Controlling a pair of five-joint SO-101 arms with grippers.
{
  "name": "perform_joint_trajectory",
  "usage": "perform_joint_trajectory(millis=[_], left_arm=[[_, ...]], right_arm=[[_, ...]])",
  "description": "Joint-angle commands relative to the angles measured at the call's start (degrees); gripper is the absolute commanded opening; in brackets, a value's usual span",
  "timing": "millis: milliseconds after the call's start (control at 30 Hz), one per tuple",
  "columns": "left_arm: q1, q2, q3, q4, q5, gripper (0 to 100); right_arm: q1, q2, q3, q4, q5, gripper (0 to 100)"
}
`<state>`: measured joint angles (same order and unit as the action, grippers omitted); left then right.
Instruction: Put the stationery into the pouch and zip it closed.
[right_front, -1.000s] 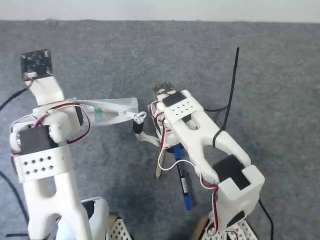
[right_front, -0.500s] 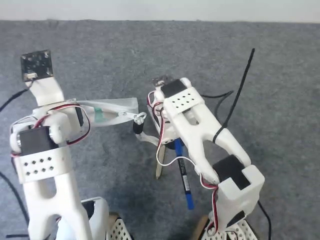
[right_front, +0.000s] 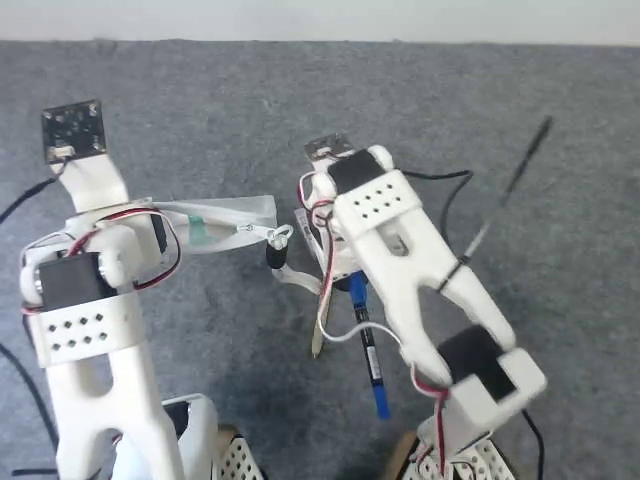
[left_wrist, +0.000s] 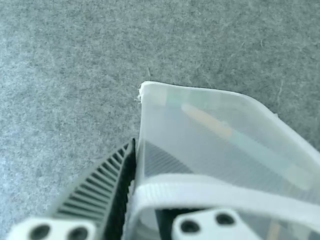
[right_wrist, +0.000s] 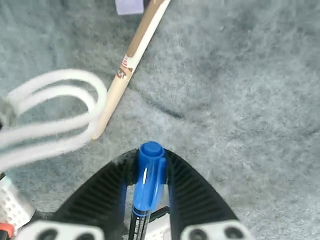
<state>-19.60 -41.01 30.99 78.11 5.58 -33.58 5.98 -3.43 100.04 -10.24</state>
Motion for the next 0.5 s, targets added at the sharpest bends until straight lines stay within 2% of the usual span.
perform_joint_trajectory(millis=[0, 467], left_arm=[[-0.2, 0.2, -0.2, -2.2, 0.8, 1], [-0.2, 0.2, -0.5, -2.2, 0.8, 1]], right_arm=[[-0.8, -9.4, 0.9, 2.3, 2.0, 0.7], [-3.0, -17.5, 2.5, 2.3, 1.8, 0.7]])
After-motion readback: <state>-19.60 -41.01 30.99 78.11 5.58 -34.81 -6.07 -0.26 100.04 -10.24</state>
